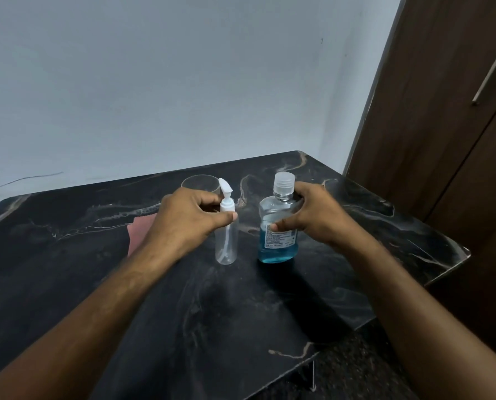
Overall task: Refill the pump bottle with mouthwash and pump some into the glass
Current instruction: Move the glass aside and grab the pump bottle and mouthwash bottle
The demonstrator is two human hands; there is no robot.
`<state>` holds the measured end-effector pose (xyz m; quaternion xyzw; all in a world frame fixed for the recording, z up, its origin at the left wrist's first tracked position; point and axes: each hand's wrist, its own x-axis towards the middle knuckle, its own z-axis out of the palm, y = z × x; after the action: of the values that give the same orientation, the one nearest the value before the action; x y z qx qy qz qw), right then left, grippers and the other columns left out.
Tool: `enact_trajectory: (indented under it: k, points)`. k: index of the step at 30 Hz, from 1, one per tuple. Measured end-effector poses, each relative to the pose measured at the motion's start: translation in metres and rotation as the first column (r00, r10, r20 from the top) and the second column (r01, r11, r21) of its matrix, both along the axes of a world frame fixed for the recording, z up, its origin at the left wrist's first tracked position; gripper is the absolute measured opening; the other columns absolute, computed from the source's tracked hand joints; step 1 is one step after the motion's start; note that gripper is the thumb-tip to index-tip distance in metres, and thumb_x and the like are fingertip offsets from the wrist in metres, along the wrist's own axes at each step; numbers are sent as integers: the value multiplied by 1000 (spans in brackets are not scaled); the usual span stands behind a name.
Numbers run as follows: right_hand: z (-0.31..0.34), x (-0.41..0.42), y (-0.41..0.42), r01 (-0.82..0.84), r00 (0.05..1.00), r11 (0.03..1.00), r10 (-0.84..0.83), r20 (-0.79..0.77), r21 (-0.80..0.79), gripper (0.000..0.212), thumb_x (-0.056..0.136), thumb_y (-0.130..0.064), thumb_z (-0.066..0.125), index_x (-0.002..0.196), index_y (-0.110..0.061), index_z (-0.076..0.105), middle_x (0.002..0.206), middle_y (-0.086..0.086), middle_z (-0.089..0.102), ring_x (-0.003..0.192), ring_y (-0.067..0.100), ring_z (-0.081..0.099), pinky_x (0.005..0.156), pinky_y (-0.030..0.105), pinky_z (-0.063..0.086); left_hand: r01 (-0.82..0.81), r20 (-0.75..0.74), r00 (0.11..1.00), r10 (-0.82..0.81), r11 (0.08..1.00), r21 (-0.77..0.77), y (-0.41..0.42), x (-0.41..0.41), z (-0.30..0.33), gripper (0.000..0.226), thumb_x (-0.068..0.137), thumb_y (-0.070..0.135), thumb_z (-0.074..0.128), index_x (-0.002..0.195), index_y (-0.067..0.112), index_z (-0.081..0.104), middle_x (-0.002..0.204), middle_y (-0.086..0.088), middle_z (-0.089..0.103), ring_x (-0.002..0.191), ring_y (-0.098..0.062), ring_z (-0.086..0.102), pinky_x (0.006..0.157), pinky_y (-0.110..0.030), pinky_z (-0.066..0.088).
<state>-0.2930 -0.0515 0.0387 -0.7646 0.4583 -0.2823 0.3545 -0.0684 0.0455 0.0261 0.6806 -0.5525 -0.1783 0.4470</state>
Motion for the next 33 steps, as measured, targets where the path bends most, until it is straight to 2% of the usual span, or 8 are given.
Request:
enact_trajectory:
  k: [5, 10, 14, 18, 23, 29, 31, 33]
  points:
    - [-5, -2, 9, 18, 1000, 999, -18, 0, -32, 64, 63, -16, 93, 120, -16, 64, 109, -5, 71, 99, 12, 67, 82, 30, 55, -17, 7, 1000, 18, 1000, -13, 7, -9, -9, 13, 79, 29, 86, 90, 33, 82, 73, 27, 74, 70, 15, 66, 49, -3, 40]
    - [-8, -1, 15, 39, 999, 996, -41, -26, -77, 64, 65, -18, 93, 121, -15, 63, 113, -1, 71, 101, 15, 67, 90, 38, 57, -64, -24, 998, 62, 996, -58, 14, -14, -23, 9, 80, 26, 82, 87, 31, 81, 73, 18, 77, 75, -3, 73, 58, -11, 50]
    - [-8, 0, 19, 52, 998, 997, -53, -14, -61, 63, 68, -16, 92, 122, -16, 61, 115, -2, 70, 104, 16, 66, 94, 42, 56, -79, -97, 993, 71, 994, -81, 14, -18, -31, 17, 83, 26, 80, 100, 29, 80, 79, 19, 78, 76, 7, 72, 61, -5, 48]
    - [-8, 0, 25, 52, 999, 997, -52, -6, -52, 66, 70, -16, 90, 127, -16, 58, 120, 0, 68, 108, 18, 65, 97, 46, 55, -77, -162, 985, 61, 993, -95, 14, -21, -37, 30, 86, 26, 80, 115, 24, 77, 94, 16, 79, 87, 3, 74, 76, -14, 56]
    - [-9, -5, 34, 34, 998, 999, -32, 50, -42, 84, 67, -12, 91, 139, -19, 46, 132, 2, 60, 112, 15, 61, 101, 40, 53, -81, -130, 989, 67, 992, -102, 14, -28, -42, 32, 86, 23, 78, 118, 26, 73, 97, 17, 77, 91, 2, 71, 78, -14, 54]
    - [6, -12, 43, 139, 990, 962, -130, 54, -236, 81, 71, -17, 89, 140, -24, 49, 127, -1, 51, 113, 13, 53, 94, 31, 54, -60, -106, 993, 50, 993, -99, 15, -32, -48, 51, 81, 18, 86, 128, 25, 65, 103, 19, 71, 97, 4, 66, 84, -16, 52]
    - [12, -11, 46, 205, 978, 911, -180, 102, -357, 68, 76, -18, 86, 136, -24, 53, 124, -4, 51, 107, 6, 52, 83, 18, 51, -59, -135, 990, 48, 995, -84, 14, -31, -50, 54, 81, 18, 87, 130, 23, 64, 102, 22, 68, 96, 10, 63, 81, -7, 49]
    - [18, -8, 48, 247, 969, 857, -208, 134, -452, 54, 82, -22, 82, 131, -21, 59, 120, -5, 54, 98, 2, 52, 79, 15, 50, -74, -116, 991, 67, 996, -59, 13, -30, -51, 49, 81, 19, 86, 127, 18, 67, 100, 23, 67, 92, 16, 59, 74, 1, 45]
